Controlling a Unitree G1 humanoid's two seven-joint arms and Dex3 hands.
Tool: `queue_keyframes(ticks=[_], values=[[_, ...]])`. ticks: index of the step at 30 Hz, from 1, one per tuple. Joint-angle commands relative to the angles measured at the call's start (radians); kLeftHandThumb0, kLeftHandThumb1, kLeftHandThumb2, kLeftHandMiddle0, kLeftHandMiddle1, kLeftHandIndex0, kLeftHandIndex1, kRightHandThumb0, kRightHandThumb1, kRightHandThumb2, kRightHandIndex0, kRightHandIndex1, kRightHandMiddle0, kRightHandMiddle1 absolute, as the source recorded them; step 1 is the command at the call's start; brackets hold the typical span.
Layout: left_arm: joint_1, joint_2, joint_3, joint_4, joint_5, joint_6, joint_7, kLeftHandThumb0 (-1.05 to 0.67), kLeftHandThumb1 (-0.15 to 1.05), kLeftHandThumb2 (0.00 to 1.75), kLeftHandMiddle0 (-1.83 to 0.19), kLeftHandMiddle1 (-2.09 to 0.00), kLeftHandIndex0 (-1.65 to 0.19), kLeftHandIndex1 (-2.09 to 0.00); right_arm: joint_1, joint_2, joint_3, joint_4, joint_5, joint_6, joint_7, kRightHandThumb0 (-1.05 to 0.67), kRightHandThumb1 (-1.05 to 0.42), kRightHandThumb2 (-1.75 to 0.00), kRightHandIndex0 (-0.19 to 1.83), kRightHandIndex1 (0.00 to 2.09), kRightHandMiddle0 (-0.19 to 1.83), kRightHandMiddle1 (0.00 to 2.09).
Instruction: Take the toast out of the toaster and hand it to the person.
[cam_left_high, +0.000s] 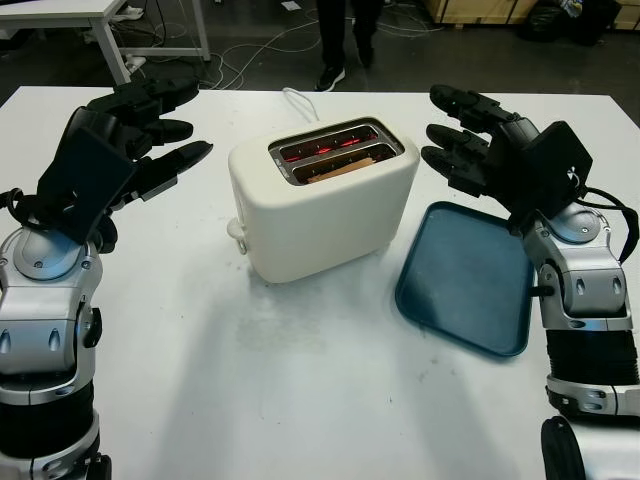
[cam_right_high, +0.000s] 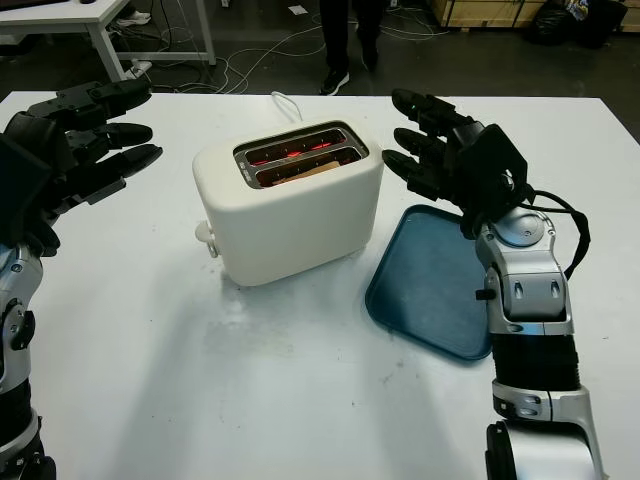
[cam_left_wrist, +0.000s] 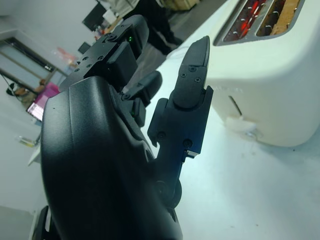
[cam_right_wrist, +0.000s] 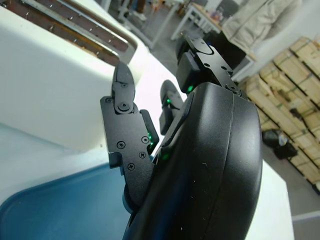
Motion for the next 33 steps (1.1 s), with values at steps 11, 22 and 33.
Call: queue_keyframes(ticks=[11, 22, 33], values=[[0.003, -0.013, 0.004, 0.013, -0.018, -0.028, 0.005, -0.36, 0.92, 0.09, -0.29, -0.78, -0.60, -0.04, -0.022, -0.009, 0.013, -0.001, -0.016, 0.004, 0.006, -0.20, -0.92, -0.26, 0.34, 0.17, 0.39, 0.02], [0.005, -0.003, 0.003, 0.016, -0.017, -0.029, 0.007, -0.37, 0.92, 0.10, -0.27, -0.79, -0.59, -0.03, -0.023, -0.009, 0.020, -0.004, -0.021, 0.009, 0.004, -0.21, -0.92, -0.25, 0.35, 0.16, 0.40, 0.02], [-0.003, 0.006, -0.003, 0.026, -0.019, -0.037, 0.000, -0.37, 0.92, 0.11, -0.27, -0.80, -0.59, -0.03, -0.030, -0.008, 0.018, 0.006, -0.012, 0.011, 0.017, -0.20, -0.92, -0.25, 0.33, 0.15, 0.39, 0.01]])
